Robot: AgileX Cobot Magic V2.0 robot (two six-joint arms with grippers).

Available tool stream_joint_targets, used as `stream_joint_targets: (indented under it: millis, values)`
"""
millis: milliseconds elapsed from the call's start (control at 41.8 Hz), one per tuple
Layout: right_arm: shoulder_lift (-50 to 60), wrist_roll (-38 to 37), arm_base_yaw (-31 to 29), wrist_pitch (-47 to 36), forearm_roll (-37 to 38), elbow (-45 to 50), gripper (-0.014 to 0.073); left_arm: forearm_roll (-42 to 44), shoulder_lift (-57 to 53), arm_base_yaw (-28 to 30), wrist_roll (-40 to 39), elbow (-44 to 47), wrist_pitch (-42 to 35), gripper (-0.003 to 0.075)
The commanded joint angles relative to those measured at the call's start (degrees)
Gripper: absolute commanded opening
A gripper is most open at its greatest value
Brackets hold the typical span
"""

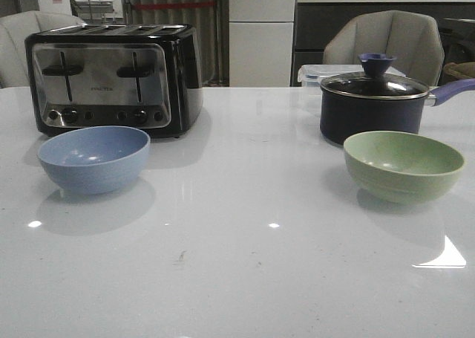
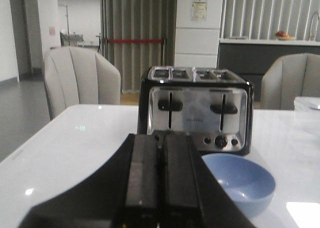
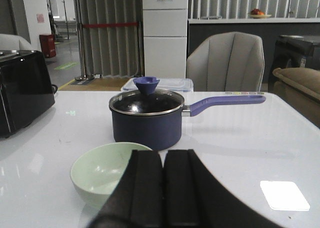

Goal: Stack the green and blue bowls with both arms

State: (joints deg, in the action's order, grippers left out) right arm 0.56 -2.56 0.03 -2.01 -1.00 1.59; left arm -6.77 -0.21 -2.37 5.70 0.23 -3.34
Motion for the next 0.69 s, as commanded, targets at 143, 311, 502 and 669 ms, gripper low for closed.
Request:
stream_joint_targets:
  millis: [143,311,502,669]
  values:
    - [0.82,0.15,-0.35,-1.66,0.69,-11.98,0.0055,-0.55,-0.87,-0.07,-0.08,-10.79,-5.76,0.0093]
    - [-4.13,0.15,-0.35,6.29,1.71,-24.55,0.0055,-0.55,2.65,-0.07,-0.08,-23.45,3.34,0.0093]
    - [-13.56,0.15,-0.35,16.74,2.65,-36.88,0.0055,-0.55,12.06,-0.07,-0.08,-38.17,18.11,0.0093]
    - [-21.66,0.15,-0.35,25.53,2.65,-42.62,0.0055,-0.55,19.71,-0.07,-0.08,-44.68,28.95,0.0093]
